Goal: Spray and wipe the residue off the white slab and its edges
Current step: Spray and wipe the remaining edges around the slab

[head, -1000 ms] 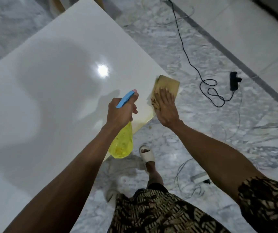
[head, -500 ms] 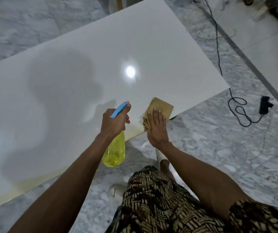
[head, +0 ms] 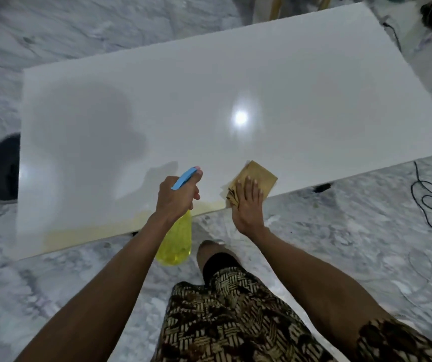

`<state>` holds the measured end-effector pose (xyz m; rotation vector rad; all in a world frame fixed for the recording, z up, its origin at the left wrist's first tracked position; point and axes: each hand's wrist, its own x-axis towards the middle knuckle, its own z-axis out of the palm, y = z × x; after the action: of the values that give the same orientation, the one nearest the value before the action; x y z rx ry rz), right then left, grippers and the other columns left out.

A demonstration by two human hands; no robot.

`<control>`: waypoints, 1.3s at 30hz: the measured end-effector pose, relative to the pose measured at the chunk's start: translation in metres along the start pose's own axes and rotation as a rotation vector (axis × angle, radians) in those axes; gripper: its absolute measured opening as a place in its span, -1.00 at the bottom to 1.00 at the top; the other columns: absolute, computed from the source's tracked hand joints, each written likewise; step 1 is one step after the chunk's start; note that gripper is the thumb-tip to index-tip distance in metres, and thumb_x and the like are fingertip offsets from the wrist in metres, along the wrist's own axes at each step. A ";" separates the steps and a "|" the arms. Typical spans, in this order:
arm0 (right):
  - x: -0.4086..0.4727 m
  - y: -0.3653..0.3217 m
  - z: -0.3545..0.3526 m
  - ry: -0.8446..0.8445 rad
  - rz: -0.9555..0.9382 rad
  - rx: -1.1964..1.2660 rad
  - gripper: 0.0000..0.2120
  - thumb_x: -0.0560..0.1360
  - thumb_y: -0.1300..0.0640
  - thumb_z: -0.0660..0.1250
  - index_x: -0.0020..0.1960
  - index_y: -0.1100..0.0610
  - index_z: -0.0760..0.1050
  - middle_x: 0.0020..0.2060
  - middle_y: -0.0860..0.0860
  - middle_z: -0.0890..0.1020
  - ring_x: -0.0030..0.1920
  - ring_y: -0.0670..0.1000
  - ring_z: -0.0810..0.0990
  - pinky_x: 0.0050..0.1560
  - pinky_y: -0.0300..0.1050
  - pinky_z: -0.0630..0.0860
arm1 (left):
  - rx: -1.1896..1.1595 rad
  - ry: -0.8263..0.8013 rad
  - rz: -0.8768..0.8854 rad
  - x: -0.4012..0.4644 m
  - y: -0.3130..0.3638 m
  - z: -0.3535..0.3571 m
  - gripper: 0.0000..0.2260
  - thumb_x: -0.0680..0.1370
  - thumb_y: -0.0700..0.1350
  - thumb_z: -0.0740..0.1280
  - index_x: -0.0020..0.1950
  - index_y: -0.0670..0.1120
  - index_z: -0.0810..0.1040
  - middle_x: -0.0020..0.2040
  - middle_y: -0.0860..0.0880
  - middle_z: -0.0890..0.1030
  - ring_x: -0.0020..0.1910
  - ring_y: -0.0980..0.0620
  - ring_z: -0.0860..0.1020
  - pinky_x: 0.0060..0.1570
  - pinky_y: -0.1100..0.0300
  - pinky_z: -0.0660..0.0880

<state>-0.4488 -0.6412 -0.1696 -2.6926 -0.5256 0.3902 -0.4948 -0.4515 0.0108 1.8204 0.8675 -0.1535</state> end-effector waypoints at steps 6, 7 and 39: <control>-0.017 -0.094 0.047 -0.001 -0.043 -0.011 -0.34 0.56 -0.05 0.02 0.59 0.20 0.05 0.58 0.25 0.00 0.58 0.28 -0.08 0.54 0.27 -0.11 | -0.029 0.044 -0.009 0.025 -0.034 -0.090 -0.53 0.67 0.20 0.34 -0.24 -0.15 0.62 -0.20 -0.15 0.74 -0.46 0.01 0.55 -0.46 0.43 0.46; -0.020 -0.112 0.056 0.008 -0.050 -0.011 -0.34 0.56 -0.05 0.03 0.59 0.21 0.08 0.57 0.26 0.03 0.58 0.29 -0.05 0.54 0.28 -0.09 | -0.016 0.041 -0.013 0.032 -0.039 -0.105 -0.51 0.67 0.21 0.33 -0.24 -0.16 0.62 -0.20 -0.14 0.74 -0.45 0.01 0.56 -0.46 0.44 0.45; -0.094 -0.627 0.299 0.026 0.030 0.002 -0.36 0.58 -0.06 0.03 0.60 0.15 0.07 0.59 0.21 0.02 0.59 0.25 -0.09 0.56 0.25 -0.09 | 0.138 -0.096 -0.030 0.077 -0.304 -0.572 -0.48 0.64 0.17 0.38 -0.33 -0.19 0.63 -0.28 -0.19 0.72 -0.46 0.04 0.58 -0.39 0.21 0.53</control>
<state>-0.8232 -0.0485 -0.1650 -2.7023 -0.4783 0.3637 -0.7930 0.1286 -0.0137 1.9119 0.8341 -0.3249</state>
